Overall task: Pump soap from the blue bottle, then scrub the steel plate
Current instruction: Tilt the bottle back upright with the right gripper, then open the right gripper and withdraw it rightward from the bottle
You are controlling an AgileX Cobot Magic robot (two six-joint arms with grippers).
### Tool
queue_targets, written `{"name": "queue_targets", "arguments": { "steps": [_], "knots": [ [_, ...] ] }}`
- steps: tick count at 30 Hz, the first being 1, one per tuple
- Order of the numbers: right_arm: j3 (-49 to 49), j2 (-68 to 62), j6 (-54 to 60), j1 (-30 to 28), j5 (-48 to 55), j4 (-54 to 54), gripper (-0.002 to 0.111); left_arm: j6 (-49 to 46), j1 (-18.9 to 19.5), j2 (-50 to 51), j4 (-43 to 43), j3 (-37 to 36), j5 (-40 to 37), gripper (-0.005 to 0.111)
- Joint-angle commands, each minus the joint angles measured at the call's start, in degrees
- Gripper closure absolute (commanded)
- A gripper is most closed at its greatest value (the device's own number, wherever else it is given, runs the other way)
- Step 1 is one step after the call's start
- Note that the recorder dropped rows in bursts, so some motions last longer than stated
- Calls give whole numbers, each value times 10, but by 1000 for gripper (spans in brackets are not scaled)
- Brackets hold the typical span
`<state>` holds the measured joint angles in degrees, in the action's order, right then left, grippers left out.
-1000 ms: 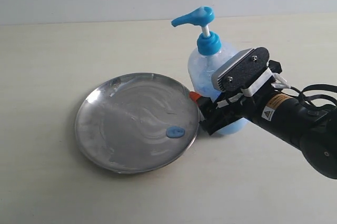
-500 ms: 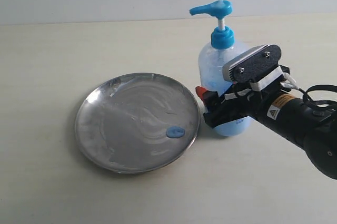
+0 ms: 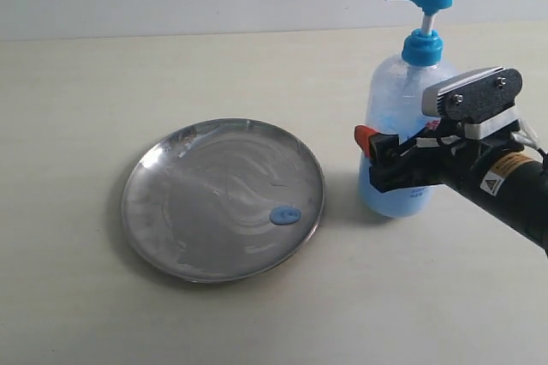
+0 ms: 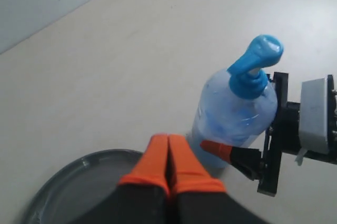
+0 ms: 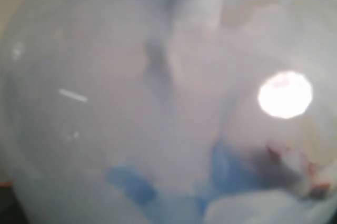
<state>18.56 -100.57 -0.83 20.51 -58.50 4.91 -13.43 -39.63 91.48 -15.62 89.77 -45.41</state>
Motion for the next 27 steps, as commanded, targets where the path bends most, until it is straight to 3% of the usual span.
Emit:
{"name": "queue_targets", "arguments": {
  "steps": [1, 11, 20, 27],
  "knots": [
    [-24, 14, -7, -19, -115, 18, 108, 4, -3, -13, 3, -41, 33, 107],
    [-52, -1, 8, -47, -115, 16, 108, 4, -3, -50, 3, -132, 91, 107],
    [-49, -36, 39, -47, -115, -65, 108, 4, -3, -61, -4, -175, 130, 107],
    [-49, -48, 43, -47, -115, -65, 108, 4, -3, -61, -12, -181, 149, 107]
  ]
}}
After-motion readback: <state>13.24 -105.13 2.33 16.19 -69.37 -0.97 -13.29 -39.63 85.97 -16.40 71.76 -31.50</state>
